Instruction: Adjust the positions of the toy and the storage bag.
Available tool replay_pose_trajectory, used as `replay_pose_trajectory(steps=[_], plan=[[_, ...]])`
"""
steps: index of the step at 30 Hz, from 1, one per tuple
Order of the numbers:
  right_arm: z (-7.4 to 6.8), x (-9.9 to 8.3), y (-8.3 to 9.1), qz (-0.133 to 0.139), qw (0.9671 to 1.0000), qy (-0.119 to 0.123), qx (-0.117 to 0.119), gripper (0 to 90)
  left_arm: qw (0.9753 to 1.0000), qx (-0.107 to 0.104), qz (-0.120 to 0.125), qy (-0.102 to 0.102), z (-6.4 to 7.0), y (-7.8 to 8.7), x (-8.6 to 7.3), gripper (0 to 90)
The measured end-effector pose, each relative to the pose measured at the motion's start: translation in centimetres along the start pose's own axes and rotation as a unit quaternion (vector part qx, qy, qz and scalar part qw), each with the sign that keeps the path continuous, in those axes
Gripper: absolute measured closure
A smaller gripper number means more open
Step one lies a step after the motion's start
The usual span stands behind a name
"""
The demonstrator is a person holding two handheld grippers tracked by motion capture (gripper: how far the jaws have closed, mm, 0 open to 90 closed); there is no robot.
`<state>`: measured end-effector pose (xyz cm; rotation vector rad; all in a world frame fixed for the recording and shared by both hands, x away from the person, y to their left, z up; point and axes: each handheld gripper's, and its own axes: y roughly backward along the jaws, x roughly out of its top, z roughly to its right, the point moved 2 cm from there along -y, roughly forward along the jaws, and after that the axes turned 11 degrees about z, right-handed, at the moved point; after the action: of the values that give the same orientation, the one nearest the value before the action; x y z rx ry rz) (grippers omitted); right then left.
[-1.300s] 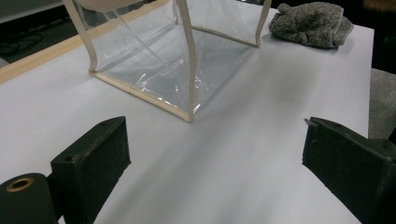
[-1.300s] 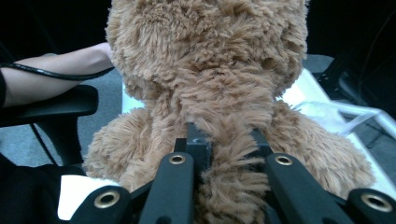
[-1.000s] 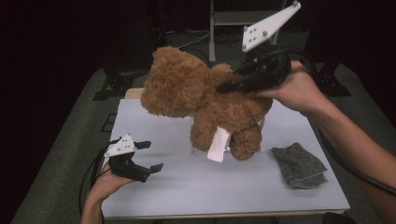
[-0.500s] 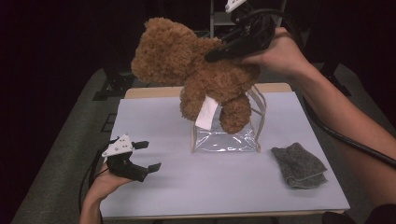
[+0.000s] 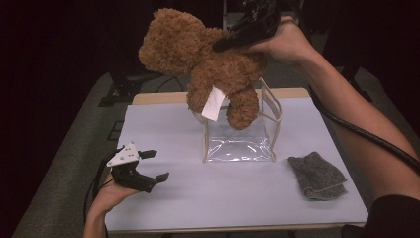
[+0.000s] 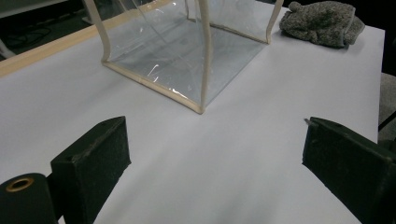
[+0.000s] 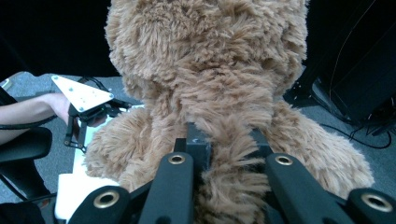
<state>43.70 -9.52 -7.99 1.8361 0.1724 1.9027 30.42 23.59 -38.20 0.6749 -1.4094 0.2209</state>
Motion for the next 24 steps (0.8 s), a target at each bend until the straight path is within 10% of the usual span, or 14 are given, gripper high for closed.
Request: replay_pose_trajectory(steps=[24], plan=[[7.0,-1.0,-1.7,0.0,0.9981,-0.046,-0.041,77.4,0.9999,0.01,-0.005,0.0,0.1,0.3,0.0,3.6]])
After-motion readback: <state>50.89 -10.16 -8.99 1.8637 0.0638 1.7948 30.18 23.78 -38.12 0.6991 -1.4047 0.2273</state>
